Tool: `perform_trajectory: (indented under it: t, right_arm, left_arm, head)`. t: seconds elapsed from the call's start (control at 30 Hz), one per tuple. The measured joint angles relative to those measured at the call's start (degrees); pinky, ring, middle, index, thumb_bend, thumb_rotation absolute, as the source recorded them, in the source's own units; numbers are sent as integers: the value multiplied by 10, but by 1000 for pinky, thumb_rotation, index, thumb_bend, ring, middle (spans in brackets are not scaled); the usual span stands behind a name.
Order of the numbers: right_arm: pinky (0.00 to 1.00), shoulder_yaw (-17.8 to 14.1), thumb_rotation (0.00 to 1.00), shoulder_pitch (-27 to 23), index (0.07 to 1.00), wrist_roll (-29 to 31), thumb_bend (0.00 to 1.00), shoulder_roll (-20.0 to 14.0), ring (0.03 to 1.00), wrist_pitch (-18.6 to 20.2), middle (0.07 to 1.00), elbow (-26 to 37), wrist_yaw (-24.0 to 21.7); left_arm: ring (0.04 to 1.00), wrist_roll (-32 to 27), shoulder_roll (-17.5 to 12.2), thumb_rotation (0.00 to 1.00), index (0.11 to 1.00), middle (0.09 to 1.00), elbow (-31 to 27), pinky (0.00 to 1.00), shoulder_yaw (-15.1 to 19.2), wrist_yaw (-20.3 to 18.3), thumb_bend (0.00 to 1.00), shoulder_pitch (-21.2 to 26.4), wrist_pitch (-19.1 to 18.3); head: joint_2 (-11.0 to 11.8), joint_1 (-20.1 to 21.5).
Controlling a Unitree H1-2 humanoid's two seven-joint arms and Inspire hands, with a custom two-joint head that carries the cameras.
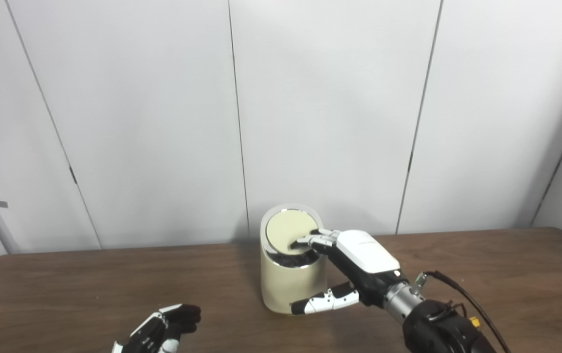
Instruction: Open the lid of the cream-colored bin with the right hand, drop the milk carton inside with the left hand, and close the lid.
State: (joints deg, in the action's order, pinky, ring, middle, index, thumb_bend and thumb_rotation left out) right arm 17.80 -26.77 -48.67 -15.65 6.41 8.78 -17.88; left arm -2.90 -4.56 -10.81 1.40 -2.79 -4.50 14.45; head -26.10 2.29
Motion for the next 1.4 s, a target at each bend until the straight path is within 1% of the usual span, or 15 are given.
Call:
perform_trajectory:
  t: [0.07, 0.13, 0.3, 0.4, 0.47, 0.6, 0.67, 0.8, 0.87, 0.9, 1.0, 1.07, 1.23, 1.4]
  right_arm:
    - [986, 14, 777, -5, 974, -21, 782, -7, 922, 0, 824, 0, 3]
    - [997, 27, 780, -10, 985, -34, 787, -17, 931, -1, 826, 1, 3]
    - [999, 46, 797, -15, 876, -76, 782, -21, 931, 2, 796, 8, 2]
    - [978, 49, 799, -19, 844, -92, 780, -20, 915, 2, 779, 10, 2]
    - [979, 51, 793, -20, 831, -102, 778, -21, 907, 1, 772, 10, 2]
    - [968, 57, 783, -20, 812, -123, 771, -20, 899, 1, 770, 14, 3]
    - [927, 63, 773, -20, 781, -141, 772, -20, 869, 0, 749, 16, 6]
    - [908, 72, 782, -19, 727, -167, 768, -21, 852, -12, 730, 15, 21]
    - [890, 74, 780, -17, 708, -179, 773, -20, 862, -15, 760, 14, 33]
    - [887, 74, 771, -17, 696, -183, 778, -20, 889, -17, 807, 13, 37]
    - [911, 75, 781, -12, 685, -193, 784, -20, 977, -21, 922, 10, 51]
    - [942, 76, 793, -9, 682, -198, 784, -20, 996, -22, 970, 9, 60]
    - [992, 81, 808, -6, 685, -211, 786, -20, 1000, -23, 985, 6, 77]
    - [1000, 93, 840, -2, 725, -244, 770, -21, 1000, -23, 993, 2, 96]
  left_arm:
    - [706, 2, 0, 615, 675, 702, 0, 691, 0, 0, 388, 0, -1]
    - [705, 2, 1, 607, 673, 702, -2, 692, 0, 0, 376, 0, -4]
    - [703, 2, 5, 604, 676, 702, -10, 692, 0, 0, 381, -1, -6]
    - [704, 3, 6, 612, 677, 703, -10, 694, 0, 0, 381, -1, -6]
    - [705, 7, 6, 623, 676, 703, -10, 693, 0, 1, 370, -1, -7]
    - [702, 12, 6, 630, 676, 701, -10, 681, 0, 0, 379, -1, -7]
    - [698, 12, 6, 626, 674, 699, -10, 675, 0, 0, 377, -1, -7]
    - [700, 10, 6, 614, 674, 701, -12, 683, 0, 0, 383, -1, -8]
    - [700, 9, 6, 612, 675, 700, -13, 683, 0, 0, 381, -1, -8]
    - [700, 9, 6, 614, 675, 699, -13, 686, 0, 0, 386, -1, -9]
    - [704, 9, 6, 621, 675, 701, -14, 694, 0, 0, 387, -1, -12]
    - [702, 7, 6, 617, 674, 700, -14, 685, 0, 0, 386, -1, -12]
    - [698, 4, 6, 610, 673, 696, -17, 683, 0, 0, 397, -1, -21]
    - [693, 2, 6, 602, 670, 691, -22, 678, 0, -1, 399, -2, -24]
  head:
    - [-1, 0]
    - [0, 0]
    - [-1, -1]
    - [0, -1]
    - [0, -1]
    - [-3, -2]
    - [-4, -3]
    - [-5, -4]
    - [-5, -4]
    - [-5, -4]
    - [-6, -4]
    - [-8, -4]
    - [-8, -3]
    - [-11, -1]
